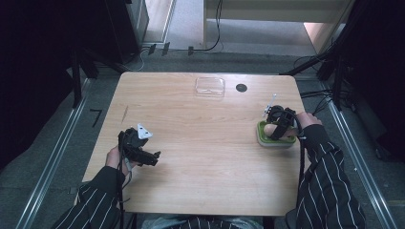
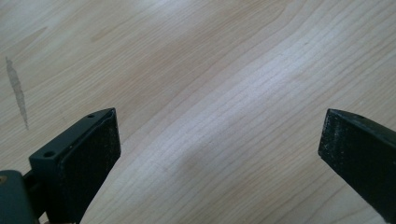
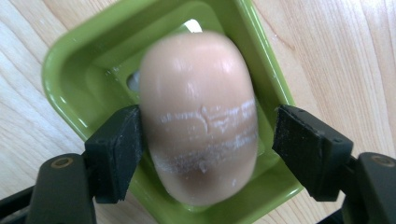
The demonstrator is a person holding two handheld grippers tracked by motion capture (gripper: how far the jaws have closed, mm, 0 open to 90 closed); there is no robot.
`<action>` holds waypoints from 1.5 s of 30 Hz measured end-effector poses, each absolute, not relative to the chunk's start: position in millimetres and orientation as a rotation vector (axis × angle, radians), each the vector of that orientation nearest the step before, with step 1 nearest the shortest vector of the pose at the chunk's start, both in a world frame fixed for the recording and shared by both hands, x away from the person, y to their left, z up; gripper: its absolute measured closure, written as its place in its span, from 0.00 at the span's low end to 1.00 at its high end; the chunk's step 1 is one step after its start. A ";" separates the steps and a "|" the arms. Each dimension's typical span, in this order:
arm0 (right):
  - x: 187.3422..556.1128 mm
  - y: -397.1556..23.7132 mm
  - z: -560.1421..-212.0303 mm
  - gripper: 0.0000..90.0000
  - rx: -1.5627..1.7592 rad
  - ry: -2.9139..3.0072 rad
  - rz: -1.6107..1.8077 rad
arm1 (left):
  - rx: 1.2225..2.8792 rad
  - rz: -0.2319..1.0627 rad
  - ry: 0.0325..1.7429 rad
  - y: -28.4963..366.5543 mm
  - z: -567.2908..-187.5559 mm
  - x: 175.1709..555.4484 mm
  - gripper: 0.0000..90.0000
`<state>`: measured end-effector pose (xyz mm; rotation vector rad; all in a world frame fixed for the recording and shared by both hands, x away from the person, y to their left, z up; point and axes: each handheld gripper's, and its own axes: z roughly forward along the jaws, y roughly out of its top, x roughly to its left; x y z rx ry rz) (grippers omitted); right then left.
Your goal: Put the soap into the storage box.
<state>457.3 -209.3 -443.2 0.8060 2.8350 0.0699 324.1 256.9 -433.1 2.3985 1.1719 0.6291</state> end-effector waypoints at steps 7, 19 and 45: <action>452.5 -205.9 -428.0 0.24 0.838 2.807 0.159 | 2.381 0.646 1.179 258.5 -429.1 320.3 0.00; 440.6 -187.9 -404.7 0.13 0.965 2.799 0.320 | 2.383 0.646 1.171 257.3 -430.0 320.1 0.00; 370.7 -144.8 -414.0 0.03 0.982 2.759 0.330 | 2.377 0.647 1.159 255.6 -428.1 319.0 0.00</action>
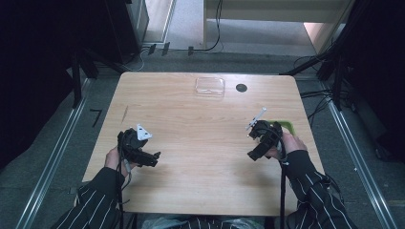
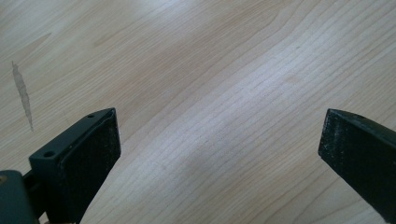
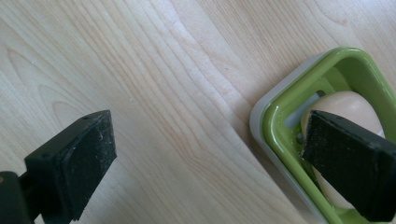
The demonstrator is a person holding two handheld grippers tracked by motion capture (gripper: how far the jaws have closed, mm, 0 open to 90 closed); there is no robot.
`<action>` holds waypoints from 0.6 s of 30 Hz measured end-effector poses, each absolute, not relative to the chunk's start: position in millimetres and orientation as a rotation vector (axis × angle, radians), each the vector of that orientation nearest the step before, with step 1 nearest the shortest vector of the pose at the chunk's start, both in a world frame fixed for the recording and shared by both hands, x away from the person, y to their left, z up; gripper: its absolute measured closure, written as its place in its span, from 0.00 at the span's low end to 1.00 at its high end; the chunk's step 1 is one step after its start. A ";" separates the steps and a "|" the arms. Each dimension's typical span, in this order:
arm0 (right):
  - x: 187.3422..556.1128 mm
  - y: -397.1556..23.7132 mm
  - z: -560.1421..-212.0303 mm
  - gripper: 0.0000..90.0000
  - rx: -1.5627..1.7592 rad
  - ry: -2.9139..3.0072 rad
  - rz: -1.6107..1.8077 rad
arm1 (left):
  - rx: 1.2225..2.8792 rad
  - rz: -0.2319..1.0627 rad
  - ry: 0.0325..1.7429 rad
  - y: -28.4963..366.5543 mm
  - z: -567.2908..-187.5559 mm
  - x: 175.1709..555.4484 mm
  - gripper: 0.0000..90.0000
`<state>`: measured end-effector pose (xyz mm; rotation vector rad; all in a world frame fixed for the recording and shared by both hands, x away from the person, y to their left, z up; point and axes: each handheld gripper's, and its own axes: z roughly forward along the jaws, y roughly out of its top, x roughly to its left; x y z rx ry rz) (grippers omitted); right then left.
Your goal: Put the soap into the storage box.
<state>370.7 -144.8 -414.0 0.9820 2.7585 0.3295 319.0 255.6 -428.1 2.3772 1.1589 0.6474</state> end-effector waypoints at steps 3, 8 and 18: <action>362.7 -142.8 -414.1 0.03 0.975 2.763 0.325 | 2.377 0.647 1.160 255.8 -428.1 319.0 0.00; 343.1 -141.1 -418.1 0.03 0.955 2.751 0.329 | 2.375 0.646 1.158 255.2 -428.6 319.1 0.00; 323.6 -142.2 -431.6 0.02 0.984 2.723 0.268 | 2.389 0.642 1.155 254.4 -428.9 319.9 0.00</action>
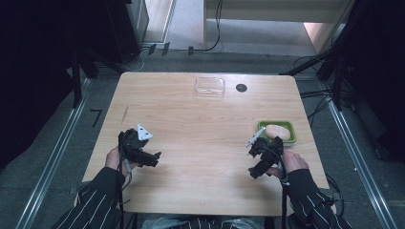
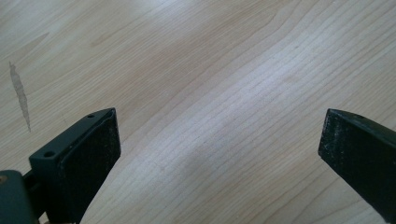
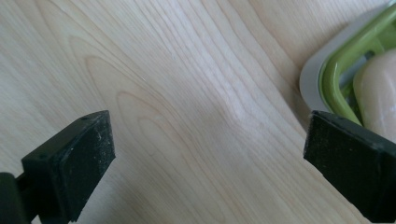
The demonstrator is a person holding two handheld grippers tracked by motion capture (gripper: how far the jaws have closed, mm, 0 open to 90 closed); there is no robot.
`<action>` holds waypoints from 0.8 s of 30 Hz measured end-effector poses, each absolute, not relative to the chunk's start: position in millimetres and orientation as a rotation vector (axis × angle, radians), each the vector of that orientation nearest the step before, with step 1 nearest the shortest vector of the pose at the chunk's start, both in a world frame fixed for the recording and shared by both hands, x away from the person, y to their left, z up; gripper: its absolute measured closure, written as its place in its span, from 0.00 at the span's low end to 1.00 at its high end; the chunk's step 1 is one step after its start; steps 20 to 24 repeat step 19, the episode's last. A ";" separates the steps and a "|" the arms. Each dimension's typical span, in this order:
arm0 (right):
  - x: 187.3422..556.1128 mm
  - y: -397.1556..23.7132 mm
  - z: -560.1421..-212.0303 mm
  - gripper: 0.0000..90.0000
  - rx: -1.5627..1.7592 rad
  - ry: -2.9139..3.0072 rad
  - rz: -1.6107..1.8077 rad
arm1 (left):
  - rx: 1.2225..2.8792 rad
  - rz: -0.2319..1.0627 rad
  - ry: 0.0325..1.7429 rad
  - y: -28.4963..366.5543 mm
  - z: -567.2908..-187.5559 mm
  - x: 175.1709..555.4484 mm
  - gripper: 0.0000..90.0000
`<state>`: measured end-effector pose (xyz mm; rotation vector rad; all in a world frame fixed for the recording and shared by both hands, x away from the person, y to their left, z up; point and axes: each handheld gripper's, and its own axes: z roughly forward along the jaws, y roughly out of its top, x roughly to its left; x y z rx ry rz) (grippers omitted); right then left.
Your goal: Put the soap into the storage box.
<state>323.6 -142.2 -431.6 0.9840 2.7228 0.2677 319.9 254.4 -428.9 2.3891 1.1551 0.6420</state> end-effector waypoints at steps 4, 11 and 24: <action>316.0 -145.4 -435.1 0.02 0.978 2.693 0.278 | 2.386 0.642 1.156 254.5 -429.1 320.3 0.00; 306.2 -151.1 -437.8 0.02 0.973 2.685 0.274 | 2.384 0.645 1.157 254.1 -429.7 320.8 0.00; 309.0 -156.4 -442.1 0.02 0.972 2.685 0.271 | 2.387 0.649 1.155 253.1 -429.4 321.7 0.00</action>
